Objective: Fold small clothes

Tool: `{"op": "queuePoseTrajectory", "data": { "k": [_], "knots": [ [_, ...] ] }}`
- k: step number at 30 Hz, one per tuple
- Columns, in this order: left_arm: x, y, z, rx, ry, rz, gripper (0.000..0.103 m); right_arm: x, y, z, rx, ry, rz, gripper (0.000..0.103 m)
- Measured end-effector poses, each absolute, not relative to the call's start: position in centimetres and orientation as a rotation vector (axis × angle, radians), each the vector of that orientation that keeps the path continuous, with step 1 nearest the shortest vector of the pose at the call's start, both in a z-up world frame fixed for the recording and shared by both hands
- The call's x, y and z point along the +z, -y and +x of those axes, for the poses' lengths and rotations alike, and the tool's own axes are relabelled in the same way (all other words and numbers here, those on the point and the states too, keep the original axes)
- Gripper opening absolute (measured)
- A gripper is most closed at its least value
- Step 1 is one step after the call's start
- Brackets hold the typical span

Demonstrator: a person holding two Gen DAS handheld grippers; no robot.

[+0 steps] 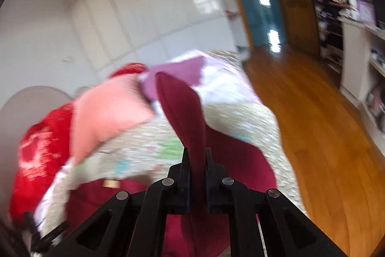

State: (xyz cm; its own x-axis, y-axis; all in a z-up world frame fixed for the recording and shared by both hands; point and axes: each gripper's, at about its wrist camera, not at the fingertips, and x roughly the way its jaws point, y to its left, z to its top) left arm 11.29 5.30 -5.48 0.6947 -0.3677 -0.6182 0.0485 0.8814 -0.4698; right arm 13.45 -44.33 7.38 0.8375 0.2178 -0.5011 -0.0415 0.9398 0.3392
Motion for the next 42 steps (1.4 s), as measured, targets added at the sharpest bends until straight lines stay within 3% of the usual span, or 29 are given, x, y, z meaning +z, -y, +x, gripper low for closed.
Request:
{"op": "queuePoseTrajectory", "data": {
  "k": [6, 11, 15, 17, 18, 21, 22, 29, 33, 35, 37, 40, 42],
  "knots": [
    [-2.3, -9.5, 9.1, -0.179, -0.704, -0.608, 0.079, 10.5, 31.6, 11.3, 0.481, -0.532, 0.275, 0.008],
    [-1.5, -11.3, 9.0, -0.188, -0.682, -0.669, 0.079, 2.4, 18.9, 12.4, 0.69, -0.701, 0.279, 0.008],
    [-2.8, -12.2, 9.9, -0.188, -0.729, -0.74, 0.079, -6.7, 12.0, 13.6, 0.673, -0.995, 0.135, 0.012],
    [-3.3, -12.2, 10.4, -0.187, -0.751, -0.744, 0.079, -8.1, 12.9, 13.3, 0.676, -1.014, 0.159, 0.014],
    [-3.4, -12.1, 10.5, -0.187, -0.757, -0.743, 0.079, -7.6, 13.7, 12.9, 0.674, -0.995, 0.173, 0.019],
    [-3.6, -11.5, 10.7, -0.199, -0.767, -0.744, 0.079, -5.0, 16.7, 11.2, 0.656, -0.889, 0.173, 0.051],
    [-3.5, -11.3, 10.6, -0.202, -0.771, -0.742, 0.079, -3.9, 18.0, 10.4, 0.631, -0.843, 0.151, 0.058],
    [-3.5, -10.1, 10.6, -0.195, -0.81, -0.669, 0.079, -1.9, 26.7, 9.7, 0.376, -0.779, 0.066, 0.061],
    [-5.4, -8.6, 11.2, -0.17, -0.909, -0.609, 0.079, -3.1, 31.3, 9.9, 0.284, -0.825, 0.194, 0.061],
    [-5.2, -8.2, 10.8, -0.182, -0.879, -0.589, 0.068, -3.9, 32.4, 10.0, 0.256, -0.843, 0.206, 0.061],
    [-4.3, -7.5, 10.6, -0.167, -0.848, -0.509, 0.036, -4.6, 33.0, 10.3, 0.214, -0.84, 0.194, 0.061],
    [-3.6, -7.1, 10.9, -0.167, -0.836, -0.448, 0.012, -5.4, 34.4, 12.0, 0.169, -0.839, 0.239, 0.061],
    [-3.1, -7.3, 11.2, -0.193, -0.835, -0.488, 0.012, -6.1, 35.1, 13.6, 0.145, -0.854, 0.295, 0.061]
  ]
}}
